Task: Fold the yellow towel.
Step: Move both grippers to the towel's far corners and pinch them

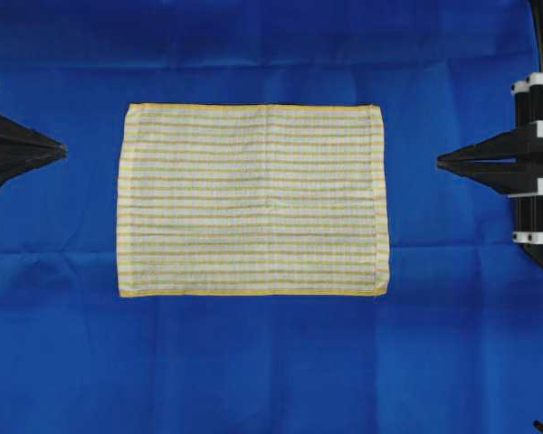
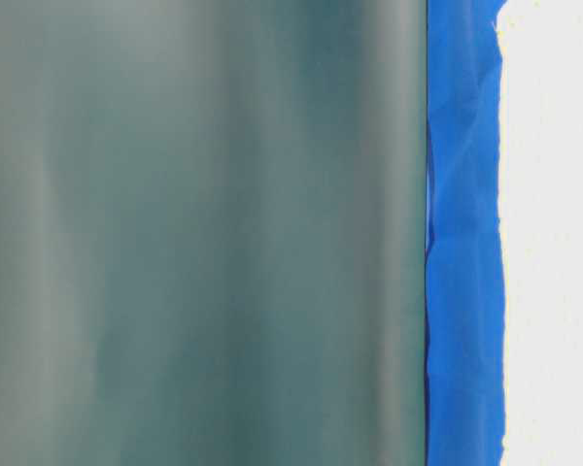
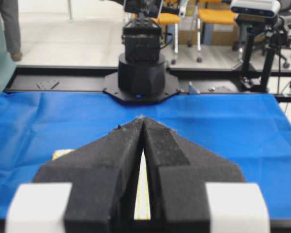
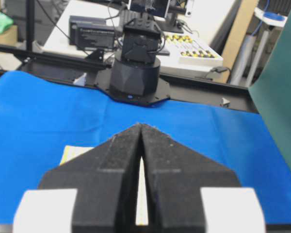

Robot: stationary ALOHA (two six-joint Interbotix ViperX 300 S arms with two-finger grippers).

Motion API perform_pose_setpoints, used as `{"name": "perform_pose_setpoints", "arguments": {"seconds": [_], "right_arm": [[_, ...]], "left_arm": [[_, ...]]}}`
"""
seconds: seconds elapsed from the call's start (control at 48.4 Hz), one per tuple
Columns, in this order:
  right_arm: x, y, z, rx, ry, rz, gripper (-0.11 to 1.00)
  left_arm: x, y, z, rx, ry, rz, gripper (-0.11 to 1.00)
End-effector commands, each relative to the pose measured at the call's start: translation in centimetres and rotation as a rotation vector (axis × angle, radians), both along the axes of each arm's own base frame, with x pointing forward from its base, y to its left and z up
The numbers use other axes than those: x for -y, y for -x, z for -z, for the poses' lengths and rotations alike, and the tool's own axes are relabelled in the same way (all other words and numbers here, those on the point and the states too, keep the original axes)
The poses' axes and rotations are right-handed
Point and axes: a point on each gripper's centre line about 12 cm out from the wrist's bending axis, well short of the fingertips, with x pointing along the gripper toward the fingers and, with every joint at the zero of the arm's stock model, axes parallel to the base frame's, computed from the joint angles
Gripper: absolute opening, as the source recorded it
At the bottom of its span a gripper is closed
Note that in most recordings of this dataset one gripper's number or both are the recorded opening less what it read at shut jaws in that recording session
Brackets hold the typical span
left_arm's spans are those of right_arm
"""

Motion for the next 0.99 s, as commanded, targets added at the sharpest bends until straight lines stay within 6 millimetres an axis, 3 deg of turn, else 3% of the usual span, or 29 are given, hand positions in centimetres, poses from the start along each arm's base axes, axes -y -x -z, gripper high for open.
{"name": "perform_pose_setpoints", "arguments": {"seconds": [0.0,0.186,0.661,0.743,0.888,0.97], "right_arm": [[0.2,-0.6,-0.4,-0.003,0.000,0.008,0.00],[1.7,-1.8,1.2,-0.128,-0.020,0.079,0.00],[9.1,-4.4,8.0,-0.466,-0.160,0.373,0.04],[10.4,-5.0,9.5,-0.528,-0.181,0.410,0.21],[12.2,-5.6,12.4,-0.629,-0.215,0.458,0.65],[13.0,-5.8,13.9,-0.677,-0.233,0.479,0.73]], "left_arm": [[-0.5,-0.6,0.0,-0.014,0.027,-0.029,0.00],[-1.5,-1.8,1.6,-0.088,0.000,-0.076,0.00],[-7.0,-5.2,9.2,-0.412,0.023,-0.274,0.03],[-7.7,-5.4,10.4,-0.444,0.042,-0.297,0.21],[-8.6,-5.9,12.6,-0.507,0.056,-0.322,0.65],[-9.3,-6.0,13.8,-0.535,0.066,-0.344,0.84]]}}
